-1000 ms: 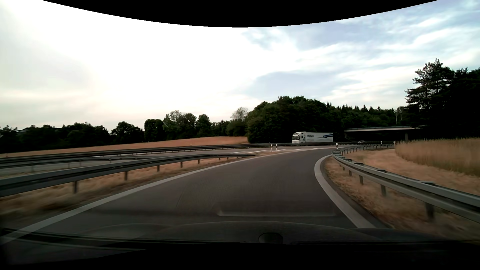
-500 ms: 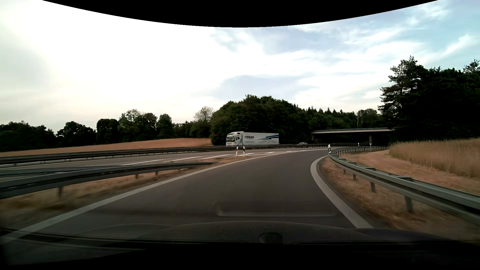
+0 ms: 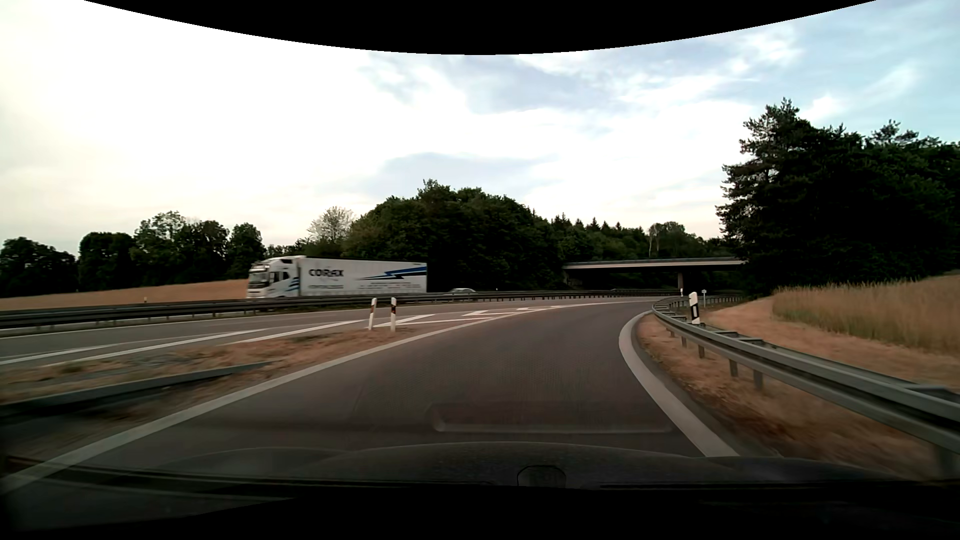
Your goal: Follow the waypoints while adhering to traffic rules and regulations
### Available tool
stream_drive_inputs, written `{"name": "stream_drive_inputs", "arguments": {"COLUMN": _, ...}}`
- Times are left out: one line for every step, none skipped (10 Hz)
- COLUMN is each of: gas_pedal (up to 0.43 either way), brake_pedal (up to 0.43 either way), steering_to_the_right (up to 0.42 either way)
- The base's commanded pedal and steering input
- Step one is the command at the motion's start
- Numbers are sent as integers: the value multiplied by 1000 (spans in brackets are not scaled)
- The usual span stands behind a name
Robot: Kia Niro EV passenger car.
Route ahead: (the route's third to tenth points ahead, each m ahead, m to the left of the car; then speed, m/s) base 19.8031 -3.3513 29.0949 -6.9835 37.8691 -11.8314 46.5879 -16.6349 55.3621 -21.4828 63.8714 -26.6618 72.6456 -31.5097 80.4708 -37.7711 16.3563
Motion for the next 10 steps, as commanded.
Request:
{"name": "stream_drive_inputs", "arguments": {"gas_pedal": 228, "brake_pedal": 6, "steering_to_the_right": 87}}
{"name": "stream_drive_inputs", "arguments": {"gas_pedal": 240, "brake_pedal": 6, "steering_to_the_right": 87}}
{"name": "stream_drive_inputs", "arguments": {"gas_pedal": 248, "brake_pedal": 6, "steering_to_the_right": 87}}
{"name": "stream_drive_inputs", "arguments": {"gas_pedal": 268, "brake_pedal": 6, "steering_to_the_right": 87}}
{"name": "stream_drive_inputs", "arguments": {"gas_pedal": 268, "brake_pedal": 6, "steering_to_the_right": 87}}
{"name": "stream_drive_inputs", "arguments": {"gas_pedal": 268, "brake_pedal": 6, "steering_to_the_right": 87}}
{"name": "stream_drive_inputs", "arguments": {"gas_pedal": 268, "brake_pedal": 6, "steering_to_the_right": 87}}
{"name": "stream_drive_inputs", "arguments": {"gas_pedal": 268, "brake_pedal": 6, "steering_to_the_right": 86}}
{"name": "stream_drive_inputs", "arguments": {"gas_pedal": 268, "brake_pedal": 6, "steering_to_the_right": 85}}
{"name": "stream_drive_inputs", "arguments": {"gas_pedal": 268, "brake_pedal": 6, "steering_to_the_right": 85}}
